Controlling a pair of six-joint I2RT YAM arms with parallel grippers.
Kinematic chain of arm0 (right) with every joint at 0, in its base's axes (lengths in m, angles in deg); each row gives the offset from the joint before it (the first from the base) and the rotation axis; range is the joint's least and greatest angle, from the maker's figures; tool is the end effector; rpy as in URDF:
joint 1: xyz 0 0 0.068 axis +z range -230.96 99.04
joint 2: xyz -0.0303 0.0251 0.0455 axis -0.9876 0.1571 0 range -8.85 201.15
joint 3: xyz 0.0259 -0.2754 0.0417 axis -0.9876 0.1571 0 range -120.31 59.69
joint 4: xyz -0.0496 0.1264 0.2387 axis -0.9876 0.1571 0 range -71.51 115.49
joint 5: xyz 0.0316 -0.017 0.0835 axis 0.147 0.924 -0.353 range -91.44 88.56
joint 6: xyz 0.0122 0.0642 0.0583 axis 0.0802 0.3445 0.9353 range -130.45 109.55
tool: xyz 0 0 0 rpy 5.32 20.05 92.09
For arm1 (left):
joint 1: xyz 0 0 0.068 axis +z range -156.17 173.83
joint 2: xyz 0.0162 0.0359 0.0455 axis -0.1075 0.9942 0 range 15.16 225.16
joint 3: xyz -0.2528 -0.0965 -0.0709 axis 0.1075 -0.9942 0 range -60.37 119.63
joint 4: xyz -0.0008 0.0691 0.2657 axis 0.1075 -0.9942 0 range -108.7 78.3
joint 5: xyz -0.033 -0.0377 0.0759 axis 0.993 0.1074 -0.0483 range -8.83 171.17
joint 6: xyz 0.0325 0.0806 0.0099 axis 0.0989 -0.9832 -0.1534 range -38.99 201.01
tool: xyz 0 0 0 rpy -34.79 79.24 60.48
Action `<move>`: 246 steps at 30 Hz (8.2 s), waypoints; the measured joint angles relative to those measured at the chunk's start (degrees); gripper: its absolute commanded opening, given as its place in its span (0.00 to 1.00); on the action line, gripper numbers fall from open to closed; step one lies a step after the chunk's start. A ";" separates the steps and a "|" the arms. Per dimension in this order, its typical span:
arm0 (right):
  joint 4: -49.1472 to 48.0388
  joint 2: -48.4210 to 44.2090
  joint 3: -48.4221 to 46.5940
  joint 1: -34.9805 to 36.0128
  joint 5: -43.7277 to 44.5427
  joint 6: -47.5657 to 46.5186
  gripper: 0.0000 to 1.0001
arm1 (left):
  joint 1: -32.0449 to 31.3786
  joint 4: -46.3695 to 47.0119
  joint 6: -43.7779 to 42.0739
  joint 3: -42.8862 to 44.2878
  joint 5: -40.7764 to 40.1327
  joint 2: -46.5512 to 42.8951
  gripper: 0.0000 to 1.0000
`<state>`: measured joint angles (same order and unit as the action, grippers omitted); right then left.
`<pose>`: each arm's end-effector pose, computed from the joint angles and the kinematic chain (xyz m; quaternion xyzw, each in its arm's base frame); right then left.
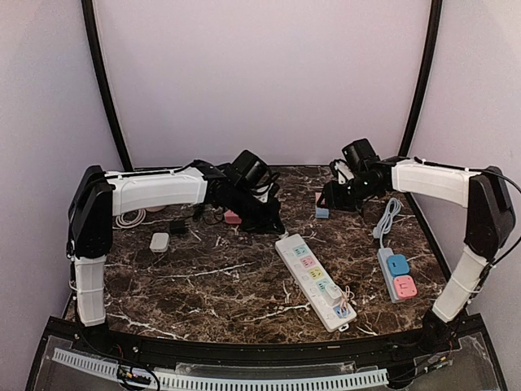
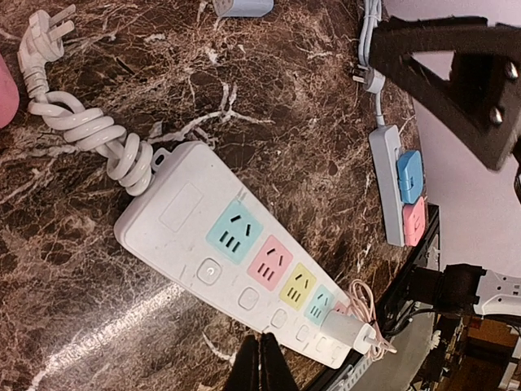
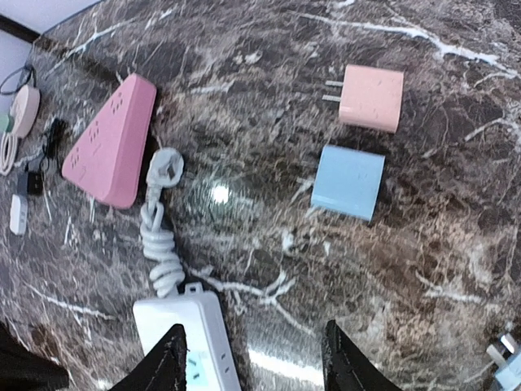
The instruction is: Pull the plug off the socket
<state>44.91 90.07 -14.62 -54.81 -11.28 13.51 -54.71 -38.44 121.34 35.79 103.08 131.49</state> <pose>0.3686 0.1957 0.2111 -0.0466 0.9385 0.2140 0.2668 0.3119 -0.3966 0.2169 0.1350 0.9058 -0.3786 0.1337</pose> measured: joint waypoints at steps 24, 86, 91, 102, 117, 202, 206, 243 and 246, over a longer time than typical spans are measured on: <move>21.38 -20.22 15.23 26.21 6.58 2.29 0.54 | 0.00 1.49 -0.02 0.50 2.01 4.79 0.03; 15.43 7.93 -5.73 25.94 17.53 6.71 0.30 | 3.28 11.08 8.07 -0.07 3.15 10.14 0.03; 14.36 7.93 -5.62 25.94 17.38 6.49 0.34 | 3.28 12.55 10.08 -1.53 3.15 10.84 0.03; 12.33 7.93 -5.62 25.94 17.40 6.49 0.38 | 3.28 13.60 11.54 -2.01 3.19 11.39 0.02; 11.93 7.93 -4.85 26.08 17.68 6.82 0.21 | 3.28 13.81 12.26 -2.21 3.15 11.39 0.02; -6.32 26.12 -17.77 -24.17 -22.67 3.10 0.19 | 3.26 0.04 4.33 -5.64 -4.07 -5.57 0.06; -5.99 27.87 -19.02 -24.76 -22.95 2.93 0.26 | 3.26 0.07 4.48 -5.64 -4.15 -5.66 0.06; 6.03 14.71 -18.03 -24.26 0.63 -4.35 0.84 | 3.26 1.66 5.16 -6.34 -4.28 -5.68 0.06; 5.86 9.49 -12.61 -24.09 1.44 -4.20 0.85 | 3.26 2.08 5.14 -6.34 -3.93 -5.68 0.06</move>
<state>50.76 99.55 -27.23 -78.90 -9.84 9.32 -51.45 -36.36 126.48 29.45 99.15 125.81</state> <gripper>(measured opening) 0.837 0.058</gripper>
